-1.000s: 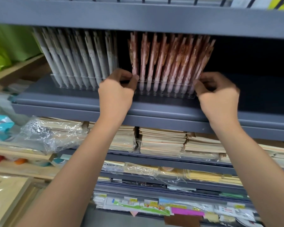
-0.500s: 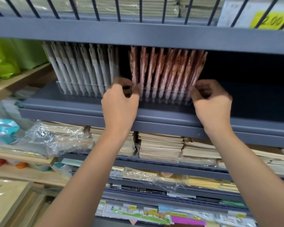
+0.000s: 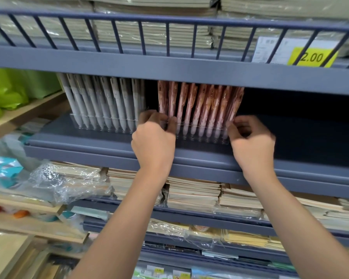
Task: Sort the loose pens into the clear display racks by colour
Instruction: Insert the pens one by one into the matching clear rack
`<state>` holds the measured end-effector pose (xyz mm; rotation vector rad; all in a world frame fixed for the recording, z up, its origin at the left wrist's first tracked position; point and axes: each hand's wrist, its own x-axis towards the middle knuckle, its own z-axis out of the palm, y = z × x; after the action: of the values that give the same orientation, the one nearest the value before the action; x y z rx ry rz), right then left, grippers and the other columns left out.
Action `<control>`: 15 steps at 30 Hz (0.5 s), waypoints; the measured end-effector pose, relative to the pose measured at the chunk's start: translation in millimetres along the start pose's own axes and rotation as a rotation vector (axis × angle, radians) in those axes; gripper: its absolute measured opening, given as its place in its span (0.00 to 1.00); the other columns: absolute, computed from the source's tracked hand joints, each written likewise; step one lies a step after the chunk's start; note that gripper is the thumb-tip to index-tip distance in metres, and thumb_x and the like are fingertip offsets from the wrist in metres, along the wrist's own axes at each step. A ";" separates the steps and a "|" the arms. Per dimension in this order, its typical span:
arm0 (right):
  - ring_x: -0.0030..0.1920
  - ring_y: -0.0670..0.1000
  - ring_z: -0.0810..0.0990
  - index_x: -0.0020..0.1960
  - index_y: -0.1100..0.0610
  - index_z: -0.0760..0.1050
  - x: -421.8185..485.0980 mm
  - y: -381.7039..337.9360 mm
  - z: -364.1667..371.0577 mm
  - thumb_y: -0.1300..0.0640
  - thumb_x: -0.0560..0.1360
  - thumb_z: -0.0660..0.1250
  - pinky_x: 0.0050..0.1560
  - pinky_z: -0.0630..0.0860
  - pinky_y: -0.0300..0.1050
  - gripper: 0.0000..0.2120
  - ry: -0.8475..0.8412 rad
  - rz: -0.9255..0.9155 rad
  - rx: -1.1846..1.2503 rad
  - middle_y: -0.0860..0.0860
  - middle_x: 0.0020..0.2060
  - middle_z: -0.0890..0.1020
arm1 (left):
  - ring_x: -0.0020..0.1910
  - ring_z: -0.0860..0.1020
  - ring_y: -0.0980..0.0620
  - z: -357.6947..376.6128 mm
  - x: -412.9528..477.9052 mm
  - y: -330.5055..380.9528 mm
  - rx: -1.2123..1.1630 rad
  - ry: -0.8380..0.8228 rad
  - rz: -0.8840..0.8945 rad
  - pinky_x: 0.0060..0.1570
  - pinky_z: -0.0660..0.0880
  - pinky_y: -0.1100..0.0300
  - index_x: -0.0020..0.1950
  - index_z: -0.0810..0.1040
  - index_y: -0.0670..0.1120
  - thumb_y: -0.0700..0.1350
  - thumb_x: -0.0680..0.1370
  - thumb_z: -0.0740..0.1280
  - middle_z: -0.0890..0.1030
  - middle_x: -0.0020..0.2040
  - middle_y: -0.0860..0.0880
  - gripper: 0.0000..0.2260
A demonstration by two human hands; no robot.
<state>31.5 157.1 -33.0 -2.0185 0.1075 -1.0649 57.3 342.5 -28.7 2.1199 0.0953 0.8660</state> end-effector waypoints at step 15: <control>0.41 0.48 0.80 0.50 0.58 0.80 0.7 3.4 -0.2 0.57 0.75 0.70 0.43 0.73 0.32 0.06 0.001 -0.019 -0.017 0.51 0.41 0.83 | 0.39 0.80 0.45 0.9 0.1 -2.7 -0.034 0.011 0.004 0.39 0.67 0.59 0.48 0.86 0.47 0.48 0.77 0.71 0.81 0.55 0.50 0.07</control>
<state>32.7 154.5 -34.9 -2.0381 0.0985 -1.0806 58.6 343.7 -31.0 2.0849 0.0816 0.8761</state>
